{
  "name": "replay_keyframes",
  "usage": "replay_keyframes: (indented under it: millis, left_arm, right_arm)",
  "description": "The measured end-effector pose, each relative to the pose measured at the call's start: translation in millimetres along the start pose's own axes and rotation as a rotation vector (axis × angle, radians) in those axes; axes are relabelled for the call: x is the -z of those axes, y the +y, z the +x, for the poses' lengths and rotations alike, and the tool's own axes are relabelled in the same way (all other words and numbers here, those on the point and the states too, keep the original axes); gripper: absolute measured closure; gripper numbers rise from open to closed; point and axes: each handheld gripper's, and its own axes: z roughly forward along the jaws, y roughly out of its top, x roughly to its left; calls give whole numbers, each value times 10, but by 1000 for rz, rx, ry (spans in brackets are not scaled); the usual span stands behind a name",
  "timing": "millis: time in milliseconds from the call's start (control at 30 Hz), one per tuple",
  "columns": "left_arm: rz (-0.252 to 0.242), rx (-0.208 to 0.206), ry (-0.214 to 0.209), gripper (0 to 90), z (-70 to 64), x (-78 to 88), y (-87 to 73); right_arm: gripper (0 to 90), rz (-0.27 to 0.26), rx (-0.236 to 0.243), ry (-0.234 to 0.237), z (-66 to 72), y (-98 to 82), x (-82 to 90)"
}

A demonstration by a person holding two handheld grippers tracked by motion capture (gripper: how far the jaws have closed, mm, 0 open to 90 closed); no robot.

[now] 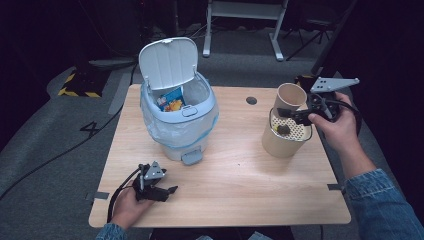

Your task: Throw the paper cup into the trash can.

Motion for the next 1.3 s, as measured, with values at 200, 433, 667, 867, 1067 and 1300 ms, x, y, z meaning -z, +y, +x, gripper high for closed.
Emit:
replay_keyframes:
  millis: [200, 433, 667, 867, 1067, 1300]
  left_arm:
    - [1, 10, 10, 239, -17, 16, -16]
    - [2, 9, 7, 239, -12, 18, -15]
    - [0, 0, 8, 238, 14, -8, 12]
    - [-2, 7, 5, 238, 16, -27, 27]
    - [-1, 7, 4, 238, 17, -26, 27]
    - [-1, 8, 4, 238, 18, -27, 29]
  right_arm:
    - [306, -8, 13, 40, 194, 261, -232]
    - [306, -27, 15, 93, 371, 559, -482]
    - [306, -62, 6, 125, 506, 872, -733]
    - [306, -56, 23, 147, 631, 1141, -973]
    - [305, -62, 24, 160, 721, 1323, -1179]
    - [304, -57, 25, 183, 746, 1405, -1389]
